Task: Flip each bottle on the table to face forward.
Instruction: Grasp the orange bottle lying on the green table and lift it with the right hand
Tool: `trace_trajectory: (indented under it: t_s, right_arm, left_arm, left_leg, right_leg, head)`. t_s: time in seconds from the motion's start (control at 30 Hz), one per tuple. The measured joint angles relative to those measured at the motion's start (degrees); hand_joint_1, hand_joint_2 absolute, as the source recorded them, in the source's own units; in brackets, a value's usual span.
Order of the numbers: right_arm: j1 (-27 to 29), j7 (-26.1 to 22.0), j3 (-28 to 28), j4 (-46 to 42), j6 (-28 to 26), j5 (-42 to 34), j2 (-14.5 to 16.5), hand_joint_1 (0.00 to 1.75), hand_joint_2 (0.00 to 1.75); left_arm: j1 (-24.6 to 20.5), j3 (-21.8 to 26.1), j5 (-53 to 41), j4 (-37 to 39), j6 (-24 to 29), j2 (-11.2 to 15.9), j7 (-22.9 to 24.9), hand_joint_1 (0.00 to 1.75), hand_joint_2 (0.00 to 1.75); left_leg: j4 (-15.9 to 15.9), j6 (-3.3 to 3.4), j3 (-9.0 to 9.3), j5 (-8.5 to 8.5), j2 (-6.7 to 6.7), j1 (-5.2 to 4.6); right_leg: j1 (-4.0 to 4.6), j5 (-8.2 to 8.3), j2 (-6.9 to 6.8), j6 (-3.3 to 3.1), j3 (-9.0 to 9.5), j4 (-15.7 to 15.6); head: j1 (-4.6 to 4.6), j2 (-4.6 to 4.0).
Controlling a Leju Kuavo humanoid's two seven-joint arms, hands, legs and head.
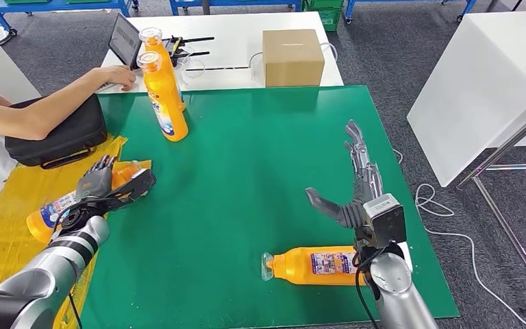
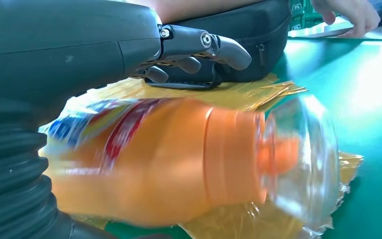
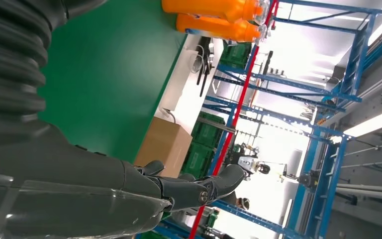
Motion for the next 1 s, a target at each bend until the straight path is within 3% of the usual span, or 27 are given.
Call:
trace_trajectory:
  t_s: [0.27, 0.47, 0.57, 0.7, 0.9, 1.0]
  right_arm:
    - [0.0, 0.0, -0.1, 0.0, 0.0, 0.0, 0.1, 0.00, 1.75]
    - [0.3, 0.0, -0.2, 0.0, -0.4, 0.5, 0.2, 0.00, 1.75]
    - [1.2, -0.6, -0.5, 0.0, -0.5, 0.9, 0.2, 0.00, 1.75]
    - [2.8, -1.6, -1.4, 0.0, -0.8, 1.0, 0.1, 0.00, 1.75]
    - [4.7, -1.7, -2.2, 0.0, -1.2, 1.7, -0.1, 0.00, 1.75]
    - [5.2, -1.7, -2.6, 0.0, -1.3, 1.8, -0.2, 0.00, 1.75]
  left_arm:
    - [0.1, 1.2, 1.3, -0.7, -0.1, -0.6, -1.8, 0.00, 1.75]
    - [0.8, 3.7, 9.7, -3.1, -2.6, -1.6, -8.5, 0.00, 1.75]
    - [2.0, 5.6, 18.0, -5.6, -6.5, -2.1, -15.6, 0.00, 1.75]
    - [5.9, 7.4, 29.8, -13.5, -12.3, -2.8, -23.1, 0.00, 1.75]
    - [12.5, 7.2, 43.7, -30.0, -21.8, -2.8, -22.4, 0.00, 1.75]
    - [14.7, 7.0, 46.2, -35.8, -23.6, -2.6, -22.2, 0.00, 1.75]
  left_leg:
    - [0.0, 0.00, 0.00, 0.00, -0.02, 0.00]
    - [0.0, 0.00, 0.00, 0.00, -0.01, 0.00]
    - [0.0, 0.00, 0.00, 0.00, -0.01, 0.00]
    - [0.0, 0.01, -0.02, -0.02, 0.02, 0.00]
    - [0.0, 0.03, -0.04, -0.04, 0.01, 0.00]
    - [0.0, 0.03, -0.04, -0.03, 0.00, 0.00]
  right_leg:
    - [0.02, 0.00, 0.00, 0.00, 0.00, 0.0]
    - [0.01, 0.00, 0.00, 0.00, 0.00, 0.0]
    - [0.01, 0.00, 0.00, 0.00, -0.01, 0.0]
    - [0.00, 0.00, 0.01, 0.00, -0.03, 0.0]
    - [0.00, -0.01, 0.00, 0.00, -0.04, 0.0]
    - [0.00, 0.00, 0.00, 0.00, -0.03, 0.0]
  head:
    - [-0.01, 0.00]
    - [-0.01, 0.00]
    - [-0.01, 0.00]
    - [-0.01, 0.00]
    - [-0.01, 0.00]
    - [-0.01, 0.00]
